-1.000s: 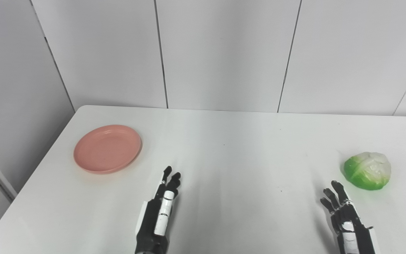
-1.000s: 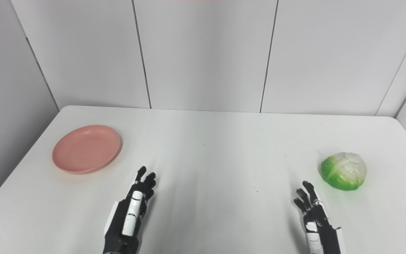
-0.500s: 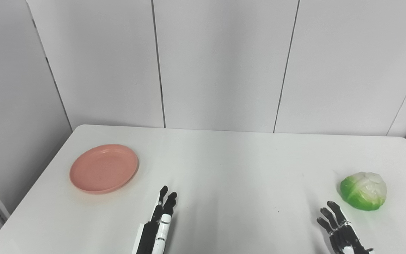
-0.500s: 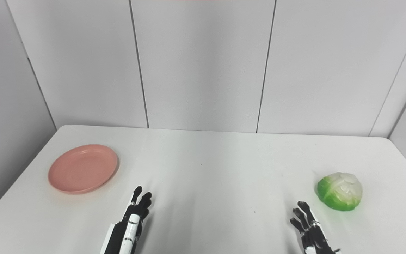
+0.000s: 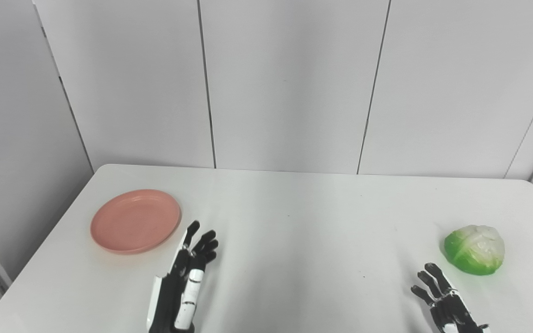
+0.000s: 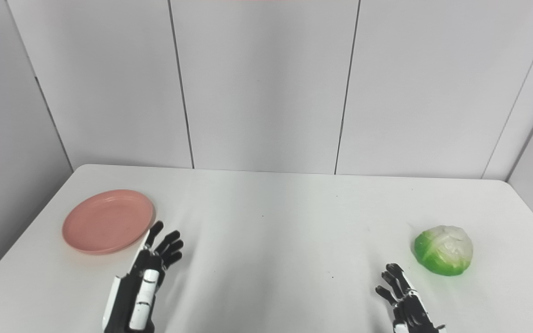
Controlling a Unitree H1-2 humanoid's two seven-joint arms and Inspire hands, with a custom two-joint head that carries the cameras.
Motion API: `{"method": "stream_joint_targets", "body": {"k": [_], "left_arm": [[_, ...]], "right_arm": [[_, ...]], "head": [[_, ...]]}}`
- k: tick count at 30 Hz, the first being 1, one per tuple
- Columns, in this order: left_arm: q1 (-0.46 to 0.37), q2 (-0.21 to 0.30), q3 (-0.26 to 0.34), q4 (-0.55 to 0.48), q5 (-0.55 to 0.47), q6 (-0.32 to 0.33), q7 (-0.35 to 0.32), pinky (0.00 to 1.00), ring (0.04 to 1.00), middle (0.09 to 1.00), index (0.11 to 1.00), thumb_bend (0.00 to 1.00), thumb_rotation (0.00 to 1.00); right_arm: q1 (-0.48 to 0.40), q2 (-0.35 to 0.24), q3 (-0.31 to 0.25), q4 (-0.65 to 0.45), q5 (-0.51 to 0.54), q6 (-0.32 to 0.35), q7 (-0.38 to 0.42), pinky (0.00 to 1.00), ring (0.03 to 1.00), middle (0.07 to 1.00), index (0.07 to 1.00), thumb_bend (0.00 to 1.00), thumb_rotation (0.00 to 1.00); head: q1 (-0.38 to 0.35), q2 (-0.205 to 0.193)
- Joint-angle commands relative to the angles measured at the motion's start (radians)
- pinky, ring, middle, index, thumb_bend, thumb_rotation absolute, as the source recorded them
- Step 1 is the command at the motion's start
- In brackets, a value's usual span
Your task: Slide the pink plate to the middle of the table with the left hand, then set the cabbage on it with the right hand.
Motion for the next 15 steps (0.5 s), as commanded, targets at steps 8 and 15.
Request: {"method": "stream_joint_targets", "body": {"k": [8, 15], "left_arm": [[-0.259, 0.126, 0.145, -0.051, 0.005, 0.047, 0.005, 0.84, 0.798, 0.830, 0.847, 0.75, 0.87], [-0.399, 0.232, 0.248, -0.006, -0.050, 0.089, 0.012, 0.79, 0.781, 0.806, 0.820, 0.78, 0.88]], "right_arm": [[0.013, 0.019, 0.012, 0.046, -0.036, 0.011, -0.025, 0.80, 0.868, 0.894, 0.806, 0.65, 0.88], [0.009, 0.016, 0.015, 0.052, -0.044, 0.011, -0.033, 0.80, 0.866, 0.883, 0.791, 0.66, 0.89]], "head": [[-0.016, 0.002], [-0.018, 0.001]]}}
